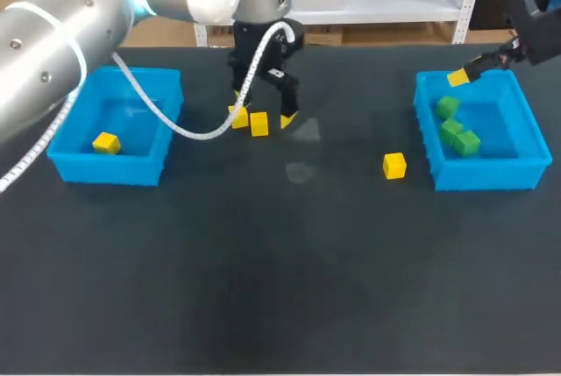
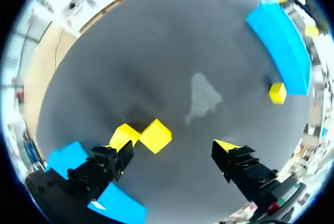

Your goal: Put the green cubes in the right bin and the yellow cubes in the left bin.

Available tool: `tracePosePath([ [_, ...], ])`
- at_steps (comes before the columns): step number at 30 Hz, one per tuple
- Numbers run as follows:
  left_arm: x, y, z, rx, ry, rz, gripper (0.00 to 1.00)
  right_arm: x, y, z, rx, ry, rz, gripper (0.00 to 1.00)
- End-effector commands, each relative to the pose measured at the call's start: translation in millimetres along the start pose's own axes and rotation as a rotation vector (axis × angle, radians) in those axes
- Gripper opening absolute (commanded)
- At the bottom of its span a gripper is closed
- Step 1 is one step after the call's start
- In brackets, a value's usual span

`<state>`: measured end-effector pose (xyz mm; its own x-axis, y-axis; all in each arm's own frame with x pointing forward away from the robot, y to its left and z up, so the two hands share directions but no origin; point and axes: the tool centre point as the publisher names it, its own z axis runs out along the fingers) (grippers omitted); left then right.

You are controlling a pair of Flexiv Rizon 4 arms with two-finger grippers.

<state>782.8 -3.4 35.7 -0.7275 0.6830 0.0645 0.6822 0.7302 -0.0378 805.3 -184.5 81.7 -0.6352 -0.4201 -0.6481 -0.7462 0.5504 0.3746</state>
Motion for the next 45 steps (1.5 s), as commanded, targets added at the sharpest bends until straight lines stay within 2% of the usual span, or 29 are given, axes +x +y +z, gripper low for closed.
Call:
tracePosePath([
  [1,5.5,13.1,-13.1,-0.073,0.129,0.155,1.00,0.9,0.8,-0.3,0.001,-0.003,-0.001,1.00],
  [6,11.0,25.3,-18.1,-0.087,0.137,0.266,1.00,0.9,0.8,-0.3,0.001,-0.003,-0.001,1.00],
  [16,13.1,18.5,-9.0,-0.048,0.127,0.492,1.00,0.9,0.8,-0.3,0.001,-0.003,-0.001,1.00],
  [20,11.3,19.9,0.4,-0.052,0.136,0.532,1.00,0.9,0.8,-0.3,0.001,-0.003,-0.001,1.00],
  [35,-10.3,23.1,20.9,-0.089,0.134,0.570,1.00,0.9,0.8,-0.3,0.001,-0.003,-0.001,1.00],
  [41,-12.2,25.8,32.9,-0.097,0.174,0.592,1.00,0.9,0.8,-0.3,0.001,-0.003,-0.001,1.00],
  [42,-12.5,25.8,34.9,-0.098,0.178,0.593,0.94,0.9,0.8,-0.3,0.001,-0.003,-0.001,1.00],
  [43,-12.6,25.9,36.9,-0.102,0.182,0.595,0.48,0.9,0.8,-0.3,0.001,-0.003,-0.001,1.00],
  [44,-12.7,25.9,38.8,-0.107,0.186,0.599,0.36,0.9,0.8,-0.3,0.001,-0.003,-0.001,1.00],
  [45,-12.8,26.1,40.7,-0.111,0.185,0.600,0.06,0.9,0.8,-0.3,0.001,-0.003,-0.001,1.00],
])
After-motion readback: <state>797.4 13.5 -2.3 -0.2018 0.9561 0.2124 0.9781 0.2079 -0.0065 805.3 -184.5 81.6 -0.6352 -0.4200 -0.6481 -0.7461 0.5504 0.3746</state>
